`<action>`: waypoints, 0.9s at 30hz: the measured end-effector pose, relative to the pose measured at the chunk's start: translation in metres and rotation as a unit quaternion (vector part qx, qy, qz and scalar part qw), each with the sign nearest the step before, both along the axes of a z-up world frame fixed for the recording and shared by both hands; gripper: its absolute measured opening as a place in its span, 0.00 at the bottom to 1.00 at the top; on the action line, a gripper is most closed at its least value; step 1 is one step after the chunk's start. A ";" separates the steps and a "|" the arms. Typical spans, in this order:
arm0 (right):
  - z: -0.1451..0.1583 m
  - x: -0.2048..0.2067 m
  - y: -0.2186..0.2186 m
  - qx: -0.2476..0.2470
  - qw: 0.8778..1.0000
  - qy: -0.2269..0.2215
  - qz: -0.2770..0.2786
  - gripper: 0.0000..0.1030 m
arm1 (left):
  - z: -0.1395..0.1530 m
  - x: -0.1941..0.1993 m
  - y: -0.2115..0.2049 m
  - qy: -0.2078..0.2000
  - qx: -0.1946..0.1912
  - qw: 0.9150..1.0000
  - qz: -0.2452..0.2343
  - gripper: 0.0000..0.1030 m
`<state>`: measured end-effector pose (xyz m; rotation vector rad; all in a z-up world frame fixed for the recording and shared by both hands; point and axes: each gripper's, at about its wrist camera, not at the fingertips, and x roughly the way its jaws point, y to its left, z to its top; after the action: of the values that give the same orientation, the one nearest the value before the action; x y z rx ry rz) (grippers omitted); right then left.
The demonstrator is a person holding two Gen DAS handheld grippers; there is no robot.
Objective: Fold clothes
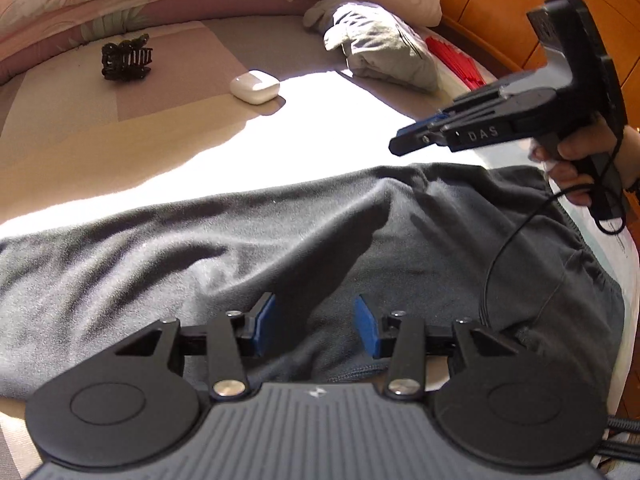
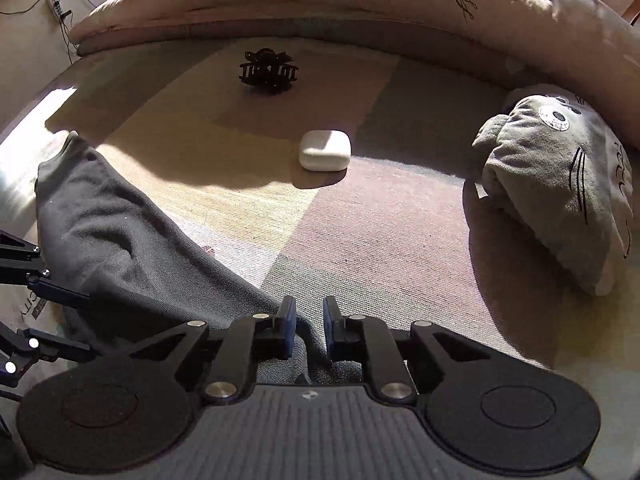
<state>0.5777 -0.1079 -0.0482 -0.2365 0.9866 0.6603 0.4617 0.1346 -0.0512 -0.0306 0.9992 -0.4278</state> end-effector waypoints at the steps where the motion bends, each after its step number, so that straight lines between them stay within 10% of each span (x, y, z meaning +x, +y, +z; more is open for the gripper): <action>1: 0.000 -0.007 -0.001 -0.001 1.000 0.003 -0.002 0.19 | 0.002 0.004 0.006 -0.007 0.001 1.000 0.007 0.42; 18: -0.025 -0.110 -0.059 -0.035 0.990 0.122 -0.062 0.30 | -0.030 0.047 0.020 -0.011 0.138 0.989 0.051 0.43; 27: 0.015 -0.035 -0.158 -0.113 0.990 0.007 -0.085 0.47 | 0.004 0.023 -0.017 0.003 0.078 0.997 0.024 0.43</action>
<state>0.5431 -0.2654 -0.0334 -0.3426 1.0827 0.3949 0.4846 0.1175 -0.0467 0.0842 1.0330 -0.3051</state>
